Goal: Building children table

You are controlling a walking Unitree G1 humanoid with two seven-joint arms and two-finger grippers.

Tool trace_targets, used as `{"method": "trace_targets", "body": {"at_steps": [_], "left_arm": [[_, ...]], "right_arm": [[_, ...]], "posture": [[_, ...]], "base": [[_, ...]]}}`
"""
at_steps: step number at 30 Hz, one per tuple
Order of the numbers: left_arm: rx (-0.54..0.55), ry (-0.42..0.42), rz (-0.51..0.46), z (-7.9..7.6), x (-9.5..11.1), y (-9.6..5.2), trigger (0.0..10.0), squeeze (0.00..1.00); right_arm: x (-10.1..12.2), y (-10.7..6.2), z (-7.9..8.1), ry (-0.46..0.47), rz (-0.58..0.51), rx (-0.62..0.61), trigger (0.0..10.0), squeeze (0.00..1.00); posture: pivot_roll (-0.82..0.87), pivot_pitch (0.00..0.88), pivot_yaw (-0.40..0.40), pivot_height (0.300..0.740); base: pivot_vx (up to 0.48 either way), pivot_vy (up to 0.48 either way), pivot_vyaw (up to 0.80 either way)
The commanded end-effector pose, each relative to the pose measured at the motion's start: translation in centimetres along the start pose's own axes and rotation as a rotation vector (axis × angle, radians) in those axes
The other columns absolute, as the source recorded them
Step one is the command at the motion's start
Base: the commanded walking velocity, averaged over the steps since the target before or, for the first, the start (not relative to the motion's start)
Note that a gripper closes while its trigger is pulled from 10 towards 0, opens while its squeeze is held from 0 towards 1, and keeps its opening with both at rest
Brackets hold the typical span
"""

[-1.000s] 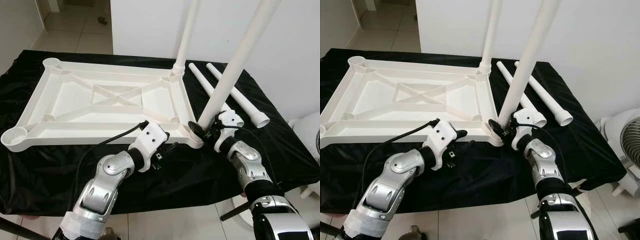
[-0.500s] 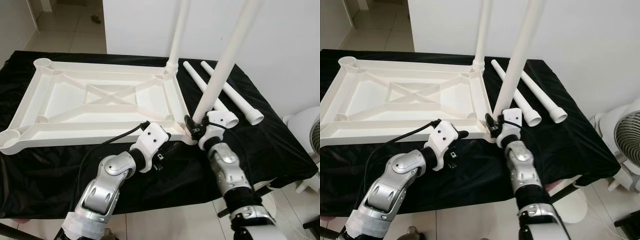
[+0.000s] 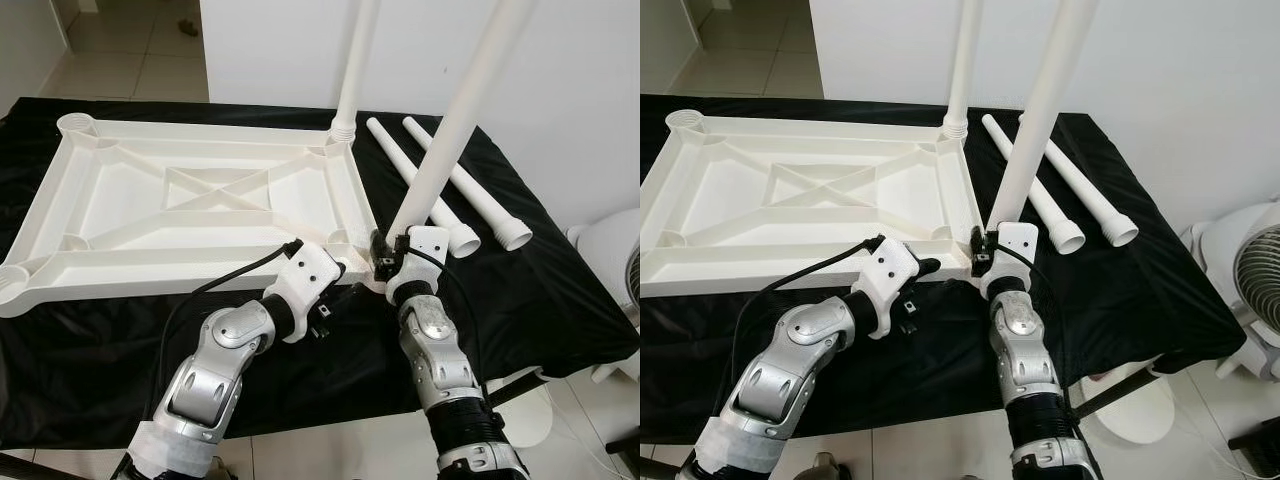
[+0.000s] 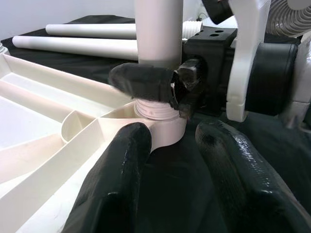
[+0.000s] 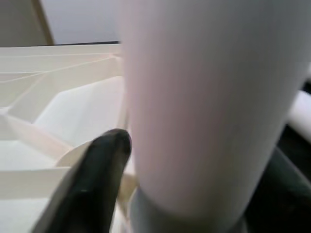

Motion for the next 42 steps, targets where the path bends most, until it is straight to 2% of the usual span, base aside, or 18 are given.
{"method": "trace_targets", "body": {"at_steps": [1, 5, 10, 12, 13, 15, 16, 21, 24, 25, 32, 33, 34, 35, 42], "left_arm": [[0.065, 0.002, 0.006, 0.5, -0.1, 0.1, 10.0, 0.0], [0.069, 0.002, 0.008, 0.6, -0.1, 0.0, 10.0, 0.0], [0.069, 0.002, 0.009, 0.6, -0.1, -0.1, 10.0, 0.0], [0.07, 0.002, 0.009, 0.7, -0.1, -0.1, 10.0, 0.0], [0.071, 0.004, 0.009, 0.7, -0.1, -0.1, 10.0, 0.0], [0.071, 0.005, 0.01, 0.7, -0.1, -0.1, 10.0, 0.0], [0.069, 0.006, 0.01, 0.7, -0.1, -0.1, 10.0, 0.0], [0.066, 0.011, 0.012, 0.8, -0.1, -0.1, 10.0, 0.0], [0.065, 0.012, 0.011, 0.8, 0.0, 0.0, 10.0, 0.0], [0.063, 0.014, 0.009, 0.8, 0.0, 0.0, 10.0, 0.0], [0.06, 0.018, 0.016, 0.8, -0.1, 0.0, 10.0, 0.0], [0.06, 0.018, 0.02, 0.8, -0.2, 0.0, 10.0, 0.0], [0.06, 0.018, 0.02, 0.8, -0.2, 0.0, 10.0, 0.0], [0.059, 0.02, 0.023, 0.8, -0.2, 0.0, 10.0, 0.0], [0.058, 0.024, 0.023, 0.8, -0.1, 0.1, 10.0, 0.0]], "right_arm": [[-0.9, -0.4, 0.8, 0.019, 0.032, 0.048, 10.0, 1.0], [0.3, -0.7, 0.5, 0.009, -0.007, 0.141, 10.0, 1.0], [0.8, -0.7, -0.2, -0.013, -0.023, 0.171, 10.0, 1.0], [1.2, -0.7, -0.6, -0.027, -0.033, 0.233, 10.0, 1.0], [1.3, -0.8, -1.2, -0.063, -0.021, 0.307, 10.0, 1.0], [1.3, -0.8, -1.3, -0.072, -0.017, 0.322, 10.0, 1.0], [1.2, -0.8, -1.7, -0.082, -0.01, 0.338, 10.0, 0.0], [0.4, -0.6, -3.0, -0.118, 0.028, 0.417, 10.0, 0.0], [0.3, -0.5, -3.1, -0.122, 0.036, 0.435, 10.0, 0.0], [-0.6, -0.5, -3.0, -0.141, 0.068, 0.486, 10.0, 0.0], [-1.4, -0.2, -2.5, -0.153, 0.07, 0.52, 10.0, 0.0], [-1.4, 0.0, -2.3, -0.151, 0.064, 0.526, 6.3, 0.0], [-1.4, 0.0, -2.3, -0.151, 0.064, 0.526, 6.3, 0.0], [-1.4, 0.3, -2.2, -0.16, 0.057, 0.534, 0.0, 0.0], [-1.4, 1.0, -2.1, -0.225, 0.054, 0.568, 0.0, 0.0]], "posture": [[0.07, 0.063, -0.09, 0.74], [0.08, 0.063, -0.091, 0.74], [0.08, 0.061, -0.093, 0.74], [0.08, 0.061, -0.093, 0.74], [0.08, 0.059, -0.092, 0.74], [0.08, 0.059, -0.092, 0.74], [0.08, 0.056, -0.09, 0.74], [0.08, 0.045, -0.085, 0.74], [0.08, 0.045, -0.085, 0.74], [0.09, 0.037, -0.083, 0.74], [0.09, 0.03, -0.081, 0.74], [0.09, 0.027, -0.08, 0.74], [0.09, 0.027, -0.08, 0.74], [0.1, 0.026, -0.08, 0.74], [0.1, 0.017, -0.084, 0.74]], "base": [[0.0, 0.0, 0.0], [0.0, 0.0, 0.0], [0.0, 0.0, 0.0], [0.0, 0.0, 0.0], [0.0, 0.0, 0.0], [0.0, 0.0, 0.0], [0.0, 0.0, 0.0], [0.0, 0.0, 0.0], [0.0, 0.0, 0.0], [0.0, 0.0, 0.0], [0.0, 0.0, 0.0], [0.0, 0.0, 0.0], [0.0, 0.0, 0.0], [0.0, 0.0, 0.0], [0.0, 0.0, 0.0]]}}
Point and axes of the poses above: a point about 5 cm out from each wrist's last joint towards the gripper, its own y axis pointing out of the wrist towards the gripper, its own x axis along the axis of the wrist's last joint, z = x × y, the point moved 5 cm from there along y, pointing out of the wrist towards the gripper, and after that the axes turned 6 degrees about -y, right-handed, at the moved point
